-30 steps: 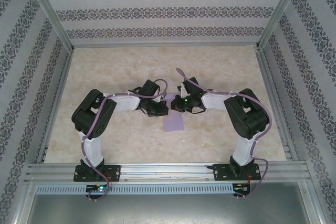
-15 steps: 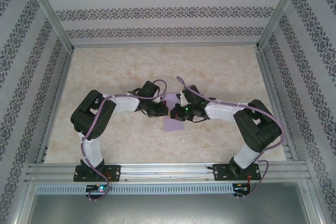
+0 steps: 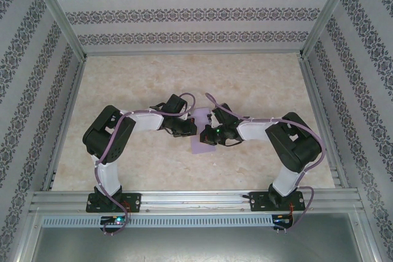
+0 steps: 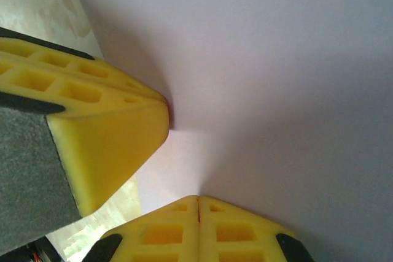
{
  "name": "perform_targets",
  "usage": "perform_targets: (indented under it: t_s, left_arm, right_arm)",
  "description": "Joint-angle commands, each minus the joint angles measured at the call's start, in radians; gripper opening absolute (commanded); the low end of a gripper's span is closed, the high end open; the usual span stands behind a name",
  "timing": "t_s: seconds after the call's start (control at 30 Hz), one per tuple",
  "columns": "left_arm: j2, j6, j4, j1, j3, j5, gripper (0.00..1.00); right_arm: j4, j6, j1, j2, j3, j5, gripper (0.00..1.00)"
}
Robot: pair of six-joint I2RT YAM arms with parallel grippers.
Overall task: Fold a paper plane with a square sheet of paper (fold left side to right side)
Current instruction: First fold the square sheet of paper in half at the center of the table.
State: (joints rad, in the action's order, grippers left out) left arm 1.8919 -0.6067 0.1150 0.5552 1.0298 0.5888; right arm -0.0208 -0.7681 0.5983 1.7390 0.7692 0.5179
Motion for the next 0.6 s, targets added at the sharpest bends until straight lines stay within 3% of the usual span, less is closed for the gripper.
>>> perform_targets:
  t_s: [0.0,0.57]
  left_arm:
    - [-0.029,0.003,0.028,0.001,0.037,-0.015,0.03]
    - [0.041,0.005,-0.086,-0.051,-0.001,-0.098,0.03]
  right_arm:
    - [0.043,0.023,0.008,0.057,-0.039,-0.055,0.0]
    - [0.085,0.063,-0.01,0.082,-0.045,-0.08,0.0]
